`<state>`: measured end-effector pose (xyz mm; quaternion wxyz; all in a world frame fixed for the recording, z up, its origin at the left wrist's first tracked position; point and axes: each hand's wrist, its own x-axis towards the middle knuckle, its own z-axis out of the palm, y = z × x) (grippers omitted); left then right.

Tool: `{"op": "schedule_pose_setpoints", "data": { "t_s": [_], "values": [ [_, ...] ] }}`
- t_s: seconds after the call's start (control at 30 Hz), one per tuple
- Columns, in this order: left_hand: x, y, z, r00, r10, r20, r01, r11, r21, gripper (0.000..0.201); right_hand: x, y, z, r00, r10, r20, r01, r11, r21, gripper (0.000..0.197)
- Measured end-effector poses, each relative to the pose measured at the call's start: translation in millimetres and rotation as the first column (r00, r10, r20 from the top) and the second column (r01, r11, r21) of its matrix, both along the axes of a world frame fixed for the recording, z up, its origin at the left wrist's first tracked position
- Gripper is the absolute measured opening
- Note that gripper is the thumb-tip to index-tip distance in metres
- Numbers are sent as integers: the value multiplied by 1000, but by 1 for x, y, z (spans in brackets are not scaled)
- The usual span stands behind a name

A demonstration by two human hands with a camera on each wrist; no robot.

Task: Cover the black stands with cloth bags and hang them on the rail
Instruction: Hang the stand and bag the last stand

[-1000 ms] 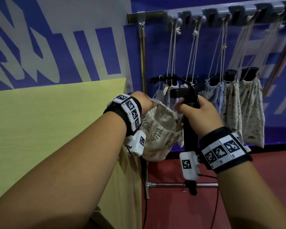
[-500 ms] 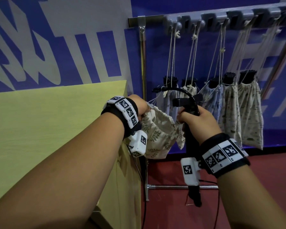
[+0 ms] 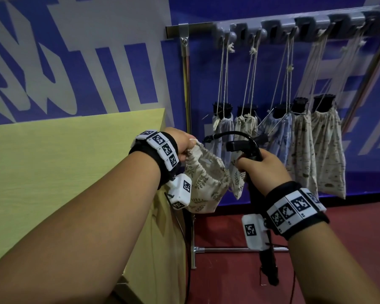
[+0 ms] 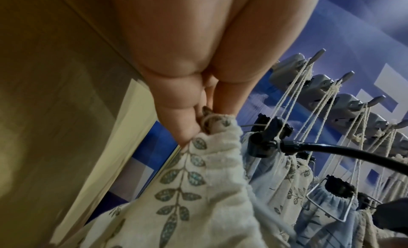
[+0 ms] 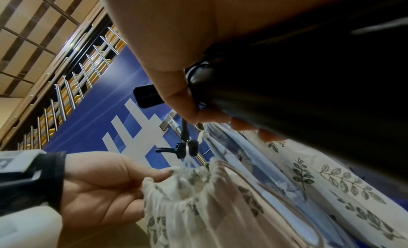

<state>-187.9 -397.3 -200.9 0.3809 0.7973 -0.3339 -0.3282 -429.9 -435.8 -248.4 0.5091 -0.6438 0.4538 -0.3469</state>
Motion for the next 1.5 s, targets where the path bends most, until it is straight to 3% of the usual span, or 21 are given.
{"op": "schedule_pose_setpoints", "data": {
  "t_s": [0.07, 0.17, 0.2, 0.27, 0.37, 0.47, 0.53, 0.6, 0.67, 0.73, 0.93, 1.17, 1.5],
  "values": [
    [-5, 4, 3, 999, 30, 40, -29, 1000, -10, 14, -1, 2, 2, 1000, 14, -11, -15, 1000, -24, 16],
    [8, -7, -10, 993, 75, 94, -73, 997, -24, 74, -1, 6, 4, 999, 35, -9, -35, 998, -42, 15],
    [12, -11, -14, 989, 87, 119, -83, 996, -35, 80, -1, 8, 5, 999, 50, -3, -50, 998, -41, 14],
    [6, -8, -8, 985, 101, 138, -94, 994, -55, 73, 0, 10, 5, 996, 86, 4, -86, 996, -33, 11],
    [-3, 0, 2, 980, 135, 143, -124, 989, -85, 37, 3, 14, 5, 988, 154, 32, -154, 988, 1, 12],
    [-3, 5, 7, 966, 155, 206, -140, 986, -89, 34, 2, 18, 6, 980, 198, 34, -198, 980, 3, 6],
    [-7, 7, 11, 945, 103, 310, -87, 994, -65, 30, 2, 22, 8, 975, 219, 29, -219, 976, 5, 18],
    [-15, 8, 15, 931, 29, 363, -13, 999, -47, 13, 2, 24, 8, 968, 248, 35, -249, 968, 19, 28],
    [-23, 10, 17, 922, -18, 387, 43, 998, -55, 4, 4, 24, 7, 961, 278, -14, -277, 961, 10, 17],
    [-26, 11, 16, 912, -54, 406, 87, 994, -64, 5, 6, 22, 4, 950, 294, -104, -299, 954, -34, 2],
    [-28, 8, 12, 914, -132, 384, 176, 981, -82, 7, 14, 25, -6, 884, 327, -336, -401, 898, -183, 9],
    [-28, 11, 11, 925, -136, 354, 189, 975, -119, 5, 22, 34, -8, 829, 427, -361, -530, 807, -262, 15],
    [-36, 15, 13, 935, -213, 284, 268, 948, -172, 15, 25, 25, -20, 826, 340, -449, -446, 882, -152, 7]
  ]
}}
